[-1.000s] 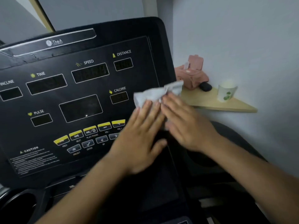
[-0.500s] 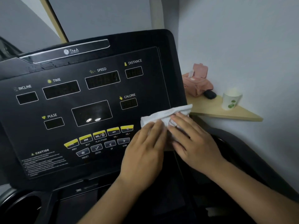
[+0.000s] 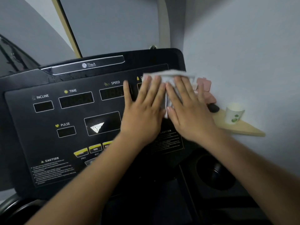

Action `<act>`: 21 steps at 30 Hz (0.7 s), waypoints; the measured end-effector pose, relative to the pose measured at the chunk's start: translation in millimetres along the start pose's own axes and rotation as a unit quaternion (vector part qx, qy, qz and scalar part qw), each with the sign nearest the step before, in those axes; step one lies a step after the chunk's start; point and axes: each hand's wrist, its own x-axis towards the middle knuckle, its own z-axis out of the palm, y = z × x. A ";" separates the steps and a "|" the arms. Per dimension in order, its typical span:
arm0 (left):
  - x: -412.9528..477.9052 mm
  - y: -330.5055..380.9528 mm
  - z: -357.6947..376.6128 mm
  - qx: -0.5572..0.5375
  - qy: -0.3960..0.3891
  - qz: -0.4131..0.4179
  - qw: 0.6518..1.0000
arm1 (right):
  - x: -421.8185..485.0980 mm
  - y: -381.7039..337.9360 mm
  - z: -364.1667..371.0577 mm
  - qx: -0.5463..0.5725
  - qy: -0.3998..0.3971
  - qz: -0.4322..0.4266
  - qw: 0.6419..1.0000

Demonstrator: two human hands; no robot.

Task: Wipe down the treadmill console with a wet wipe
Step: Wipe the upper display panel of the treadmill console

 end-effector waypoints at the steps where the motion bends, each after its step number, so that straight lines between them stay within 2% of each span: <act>1: -13.4 4.2 4.4 0.000 0.000 -0.001 1.000 | -11.1 -4.0 4.7 -0.011 -0.006 0.001 1.000; 5: -4.8 -11.9 -0.8 0.019 -0.012 -0.009 1.000 | 11.3 -0.5 -4.3 -0.043 -0.017 -0.016 0.999; 10: 20.9 -71.3 -20.8 0.054 -0.010 -0.032 0.998 | 69.4 -19.9 -28.0 -0.084 0.004 -0.048 0.995; 15: -9.2 -136.1 -29.2 0.081 -0.002 -0.072 0.994 | 107.3 -86.8 -42.8 -0.065 0.021 -0.099 0.993; 21: -85.7 -223.3 -40.0 0.093 -0.028 -0.149 0.984 | 140.3 -207.8 -50.4 -0.050 0.027 -0.174 0.983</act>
